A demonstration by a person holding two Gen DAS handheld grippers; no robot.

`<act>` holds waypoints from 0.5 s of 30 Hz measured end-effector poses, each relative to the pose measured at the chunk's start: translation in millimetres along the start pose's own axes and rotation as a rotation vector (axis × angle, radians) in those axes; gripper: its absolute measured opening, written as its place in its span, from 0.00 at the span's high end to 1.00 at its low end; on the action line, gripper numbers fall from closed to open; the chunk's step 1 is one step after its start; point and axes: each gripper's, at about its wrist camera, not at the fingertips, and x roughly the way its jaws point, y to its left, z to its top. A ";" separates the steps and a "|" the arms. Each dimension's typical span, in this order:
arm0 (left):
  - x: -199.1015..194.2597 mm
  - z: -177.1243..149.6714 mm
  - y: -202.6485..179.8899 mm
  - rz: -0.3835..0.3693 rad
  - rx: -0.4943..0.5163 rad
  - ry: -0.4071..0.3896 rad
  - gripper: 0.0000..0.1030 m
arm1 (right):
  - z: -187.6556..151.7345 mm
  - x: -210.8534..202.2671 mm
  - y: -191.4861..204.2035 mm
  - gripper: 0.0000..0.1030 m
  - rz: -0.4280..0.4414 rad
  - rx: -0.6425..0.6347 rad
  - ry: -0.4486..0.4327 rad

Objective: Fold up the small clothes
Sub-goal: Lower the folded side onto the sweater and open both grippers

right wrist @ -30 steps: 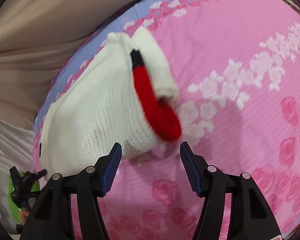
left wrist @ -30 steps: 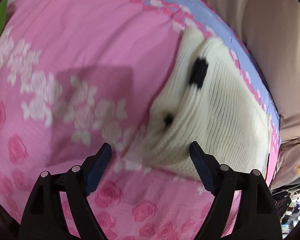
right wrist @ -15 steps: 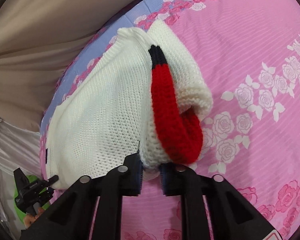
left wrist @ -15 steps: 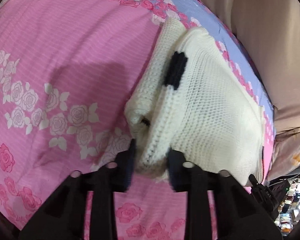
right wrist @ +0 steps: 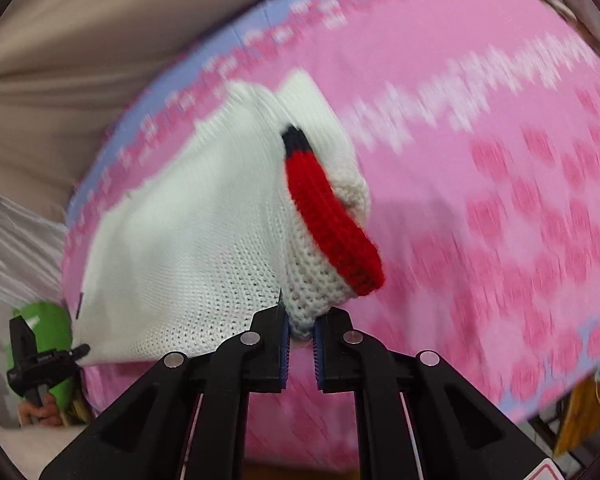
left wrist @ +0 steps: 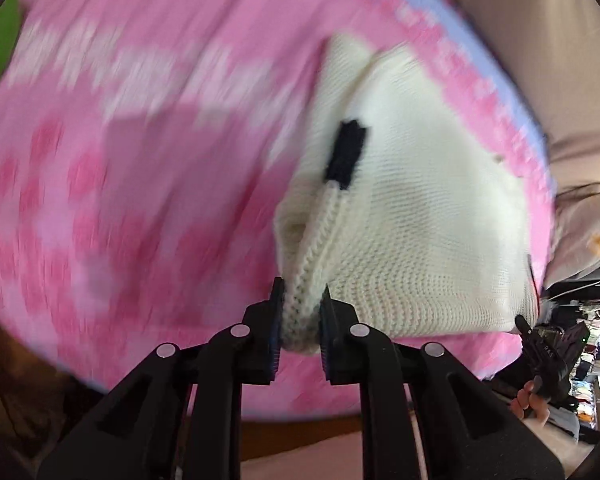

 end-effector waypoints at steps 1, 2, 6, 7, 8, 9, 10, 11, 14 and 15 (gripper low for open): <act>8.4 -7.8 5.8 0.017 -0.006 0.019 0.86 | -14.9 6.8 -8.4 0.92 -0.014 0.012 0.035; 15.7 -13.6 9.5 0.020 -0.012 0.029 0.86 | -24.3 12.7 -13.6 0.92 -0.025 0.014 0.064; 10.9 -12.2 -0.5 0.015 0.026 -0.006 0.80 | -31.7 15.8 -19.8 0.86 -0.038 0.012 0.091; -1.8 -9.4 -8.0 0.021 0.059 -0.047 0.79 | -28.8 6.8 -19.5 0.84 -0.042 0.018 0.071; -9.4 -8.5 -9.3 0.033 0.077 -0.078 0.71 | -22.2 -4.5 -18.9 0.82 -0.044 0.019 0.037; -22.6 -3.8 -15.2 0.058 0.103 -0.138 0.64 | -14.8 -14.1 -17.3 0.79 -0.055 0.013 0.007; -30.1 1.2 -18.6 0.072 0.112 -0.179 0.50 | -7.2 -20.1 -14.6 0.73 -0.067 0.005 -0.013; -36.4 5.8 -20.9 0.080 0.113 -0.219 0.41 | 0.9 -26.1 -9.8 0.67 -0.088 -0.013 -0.045; -41.4 30.2 -30.9 0.065 0.103 -0.291 0.38 | 24.7 -24.6 9.4 0.53 -0.107 -0.066 -0.099; -39.6 36.3 -32.3 0.052 0.088 -0.299 0.38 | 32.2 -20.0 17.0 0.53 -0.111 -0.078 -0.108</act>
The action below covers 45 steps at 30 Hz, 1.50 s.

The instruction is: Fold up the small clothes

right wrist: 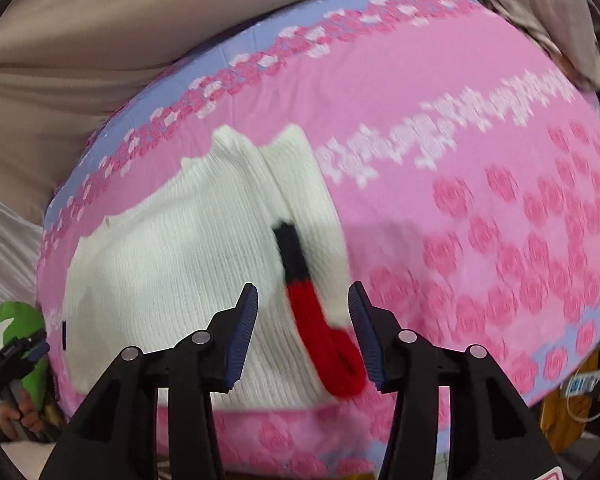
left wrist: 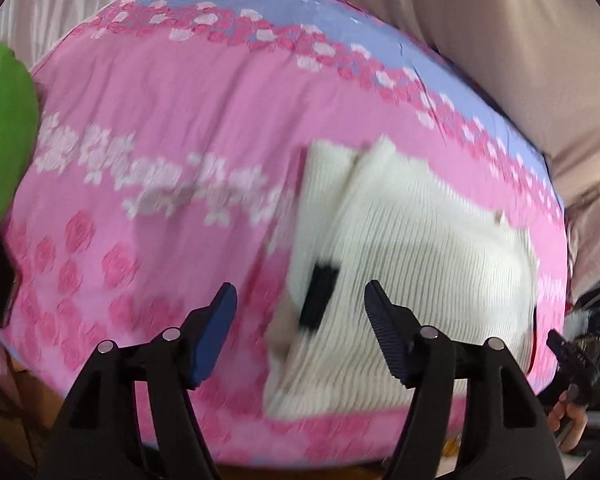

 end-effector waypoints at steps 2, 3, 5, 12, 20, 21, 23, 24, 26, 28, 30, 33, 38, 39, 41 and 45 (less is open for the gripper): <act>11.2 11.6 -9.1 -0.034 -0.035 -0.011 0.37 | 14.1 12.6 12.1 0.53 0.018 -0.021 -0.021; 18.6 15.5 -14.4 -0.046 -0.040 -0.012 0.37 | 18.4 19.7 19.7 0.53 0.018 -0.033 -0.027; 36.6 25.7 -22.2 -0.035 -0.046 -0.011 0.37 | 30.1 37.3 30.6 0.53 0.024 -0.043 -0.024; 76.4 33.6 -30.0 -0.009 -0.119 0.021 0.38 | 47.9 87.2 45.8 0.52 0.092 -0.006 0.043; 77.2 38.5 -25.9 0.018 -0.099 0.026 0.81 | 58.1 66.0 48.2 0.96 0.129 -0.057 -0.023; 77.3 39.1 -25.2 0.021 -0.101 0.027 0.82 | 60.2 58.2 43.8 0.96 0.124 -0.052 -0.045; 77.3 39.7 -22.9 0.024 -0.115 0.024 0.82 | 64.1 48.8 28.5 0.97 0.120 -0.018 -0.073; 78.4 39.9 -22.1 0.025 -0.120 0.022 0.82 | 64.9 49.8 17.8 0.97 0.111 0.005 -0.073; 81.3 39.7 -21.4 0.023 -0.125 0.017 0.82 | 64.4 68.5 -4.9 0.97 0.079 0.049 -0.029; 81.0 40.3 -23.0 0.031 -0.116 0.017 0.82 | 60.0 83.8 -18.9 0.98 0.112 0.101 0.001; 78.9 40.7 -22.7 0.029 -0.115 0.019 0.82 | 61.9 70.3 -10.5 0.98 0.121 0.107 -0.025; 79.5 39.2 -20.2 0.016 -0.119 0.017 0.82 | 63.0 56.4 11.2 0.98 0.131 0.054 -0.061; 56.9 43.3 -24.1 -0.053 -0.148 -0.042 0.69 | 65.0 74.0 21.8 0.87 0.064 0.020 -0.008; 52.9 45.3 -25.9 -0.062 -0.144 -0.061 0.63 | 66.7 67.7 24.2 0.83 0.089 0.023 -0.032; 50.1 53.1 -31.1 -0.052 -0.131 -0.085 0.46 | 72.3 60.6 32.4 0.61 0.073 -0.002 -0.064; 78.7 65.8 -44.5 -0.039 -0.064 -0.021 0.52 | 84.5 82.7 53.2 0.50 0.037 -0.073 -0.042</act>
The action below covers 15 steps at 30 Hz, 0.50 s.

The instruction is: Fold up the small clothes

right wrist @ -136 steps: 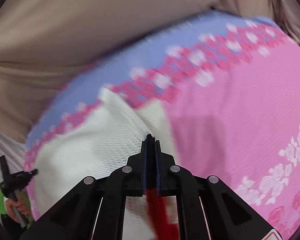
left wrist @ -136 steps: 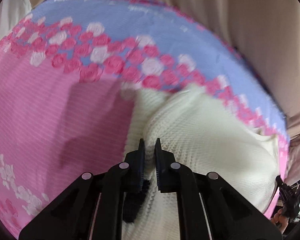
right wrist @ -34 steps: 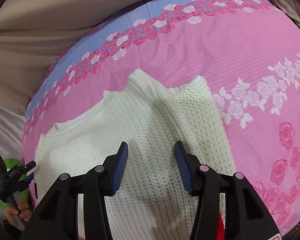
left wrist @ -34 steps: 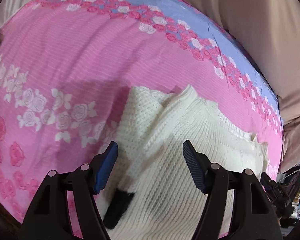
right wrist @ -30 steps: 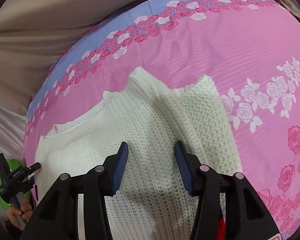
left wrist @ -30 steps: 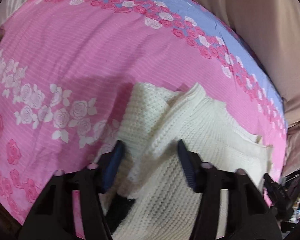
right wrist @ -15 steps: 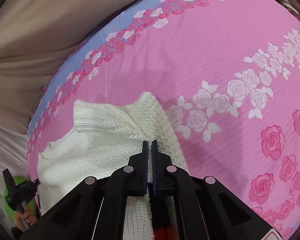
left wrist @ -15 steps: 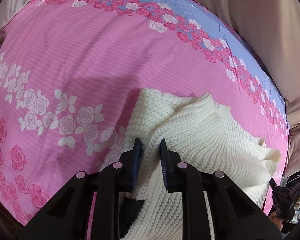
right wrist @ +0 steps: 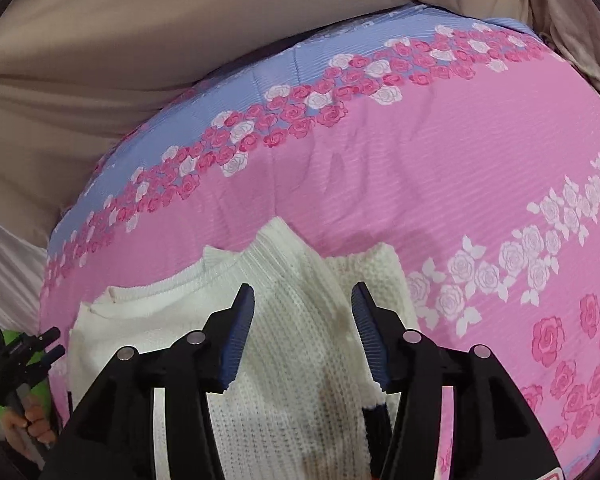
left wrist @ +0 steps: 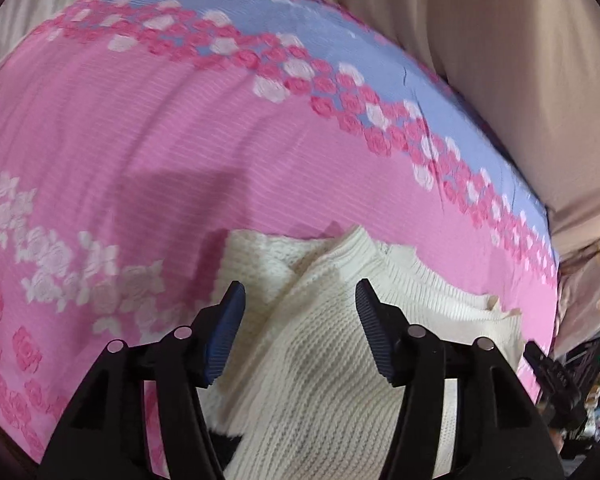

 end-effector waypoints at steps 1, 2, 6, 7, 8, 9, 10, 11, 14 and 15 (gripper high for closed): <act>9.0 0.2 -5.2 0.017 0.037 0.022 0.75 | 1.9 11.5 4.5 0.60 0.000 -0.011 0.028; 14.0 0.8 -8.9 0.037 0.068 0.039 0.94 | 2.5 21.7 10.0 0.74 0.005 -0.031 0.059; 2.8 11.5 2.4 0.054 0.021 -0.008 0.95 | 13.2 -4.2 21.3 0.93 0.032 -0.045 -0.037; 3.7 14.8 9.8 0.065 -0.011 -0.008 0.95 | 14.7 -10.0 19.4 0.93 0.031 -0.042 -0.061; 7.0 16.5 14.9 0.067 -0.031 0.000 0.95 | 17.6 -6.6 12.2 0.93 0.004 -0.035 -0.062; 13.8 17.6 18.6 0.056 -0.038 0.019 0.95 | 19.3 7.6 3.6 0.93 -0.027 -0.023 -0.018; 16.7 17.7 17.8 0.052 -0.030 0.026 0.94 | 18.3 23.4 -5.3 0.93 -0.049 -0.010 0.048; 15.4 17.7 13.8 0.056 -0.005 0.031 0.92 | 14.8 32.5 -12.2 0.93 -0.060 0.005 0.087; -11.1 10.8 11.0 0.021 0.006 -0.005 0.81 | 7.0 -2.5 -2.8 0.90 -0.020 0.018 -0.006; -22.6 5.8 14.3 0.014 0.000 -0.027 0.72 | 1.6 -17.6 4.1 0.89 -0.012 0.007 -0.045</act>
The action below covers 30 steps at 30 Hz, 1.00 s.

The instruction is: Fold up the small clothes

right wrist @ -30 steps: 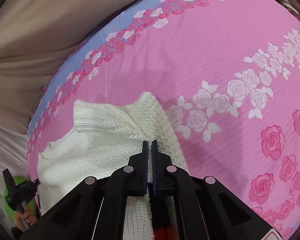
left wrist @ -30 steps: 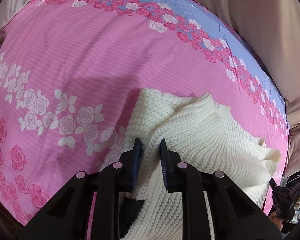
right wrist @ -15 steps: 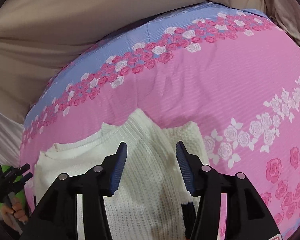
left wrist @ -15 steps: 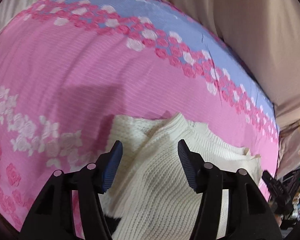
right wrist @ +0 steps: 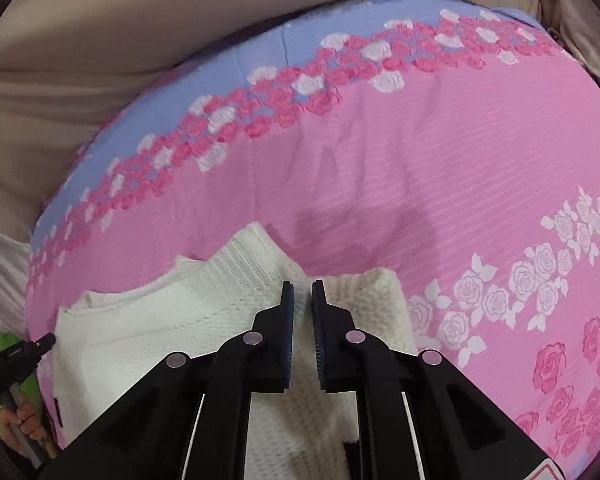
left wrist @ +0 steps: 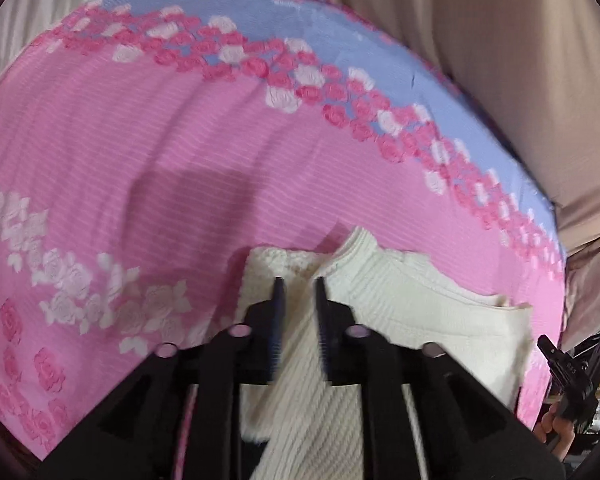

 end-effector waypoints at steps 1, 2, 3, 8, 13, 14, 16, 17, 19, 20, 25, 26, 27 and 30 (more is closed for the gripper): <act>-14.9 -9.5 8.0 0.004 -0.014 -0.029 0.50 | -6.8 -14.1 7.8 0.86 0.012 -0.019 -0.027; -24.5 -18.0 15.6 0.014 -0.028 -0.047 0.39 | -16.6 -26.1 19.3 0.86 0.031 -0.051 -0.028; -32.0 -27.4 23.5 0.023 -0.039 -0.058 0.39 | -27.7 -33.8 31.6 0.86 0.055 -0.084 -0.014; -35.0 -83.4 62.0 -0.008 -0.133 0.044 0.37 | -93.9 -29.1 104.8 0.87 0.163 -0.263 0.133; -8.5 -113.4 66.6 -0.035 -0.193 0.139 0.32 | -130.7 3.6 148.6 0.91 0.142 -0.375 0.231; -7.9 -114.0 63.8 -0.033 -0.184 0.121 0.26 | -132.7 10.6 152.3 0.91 0.115 -0.388 0.246; -5.0 -114.4 59.0 -0.023 -0.175 0.105 0.24 | -136.8 22.3 154.2 0.91 0.075 -0.406 0.280; -3.7 -113.5 57.5 -0.021 -0.176 0.101 0.21 | -140.1 32.8 152.9 0.91 0.053 -0.404 0.314; -2.0 -112.0 55.8 -0.017 -0.184 0.099 0.19 | -141.5 36.4 149.3 0.92 0.057 -0.387 0.313; -1.2 -111.1 55.4 -0.013 -0.184 0.101 0.19 | -142.3 37.7 150.1 0.92 0.053 -0.392 0.310; 1.2 -104.2 52.2 -0.034 -0.182 0.110 0.52 | -144.2 40.7 156.7 0.93 0.044 -0.395 0.312; 1.9 -102.5 52.5 -0.039 -0.186 0.124 0.63 | -145.3 41.8 157.6 0.93 0.048 -0.387 0.309; 1.6 -101.1 51.9 -0.045 -0.196 0.125 0.67 | -145.0 43.1 158.9 0.93 0.053 -0.382 0.306; -5.1 -96.8 41.9 -0.057 -0.204 0.116 0.77 | -140.7 40.8 148.8 0.93 0.072 -0.367 0.304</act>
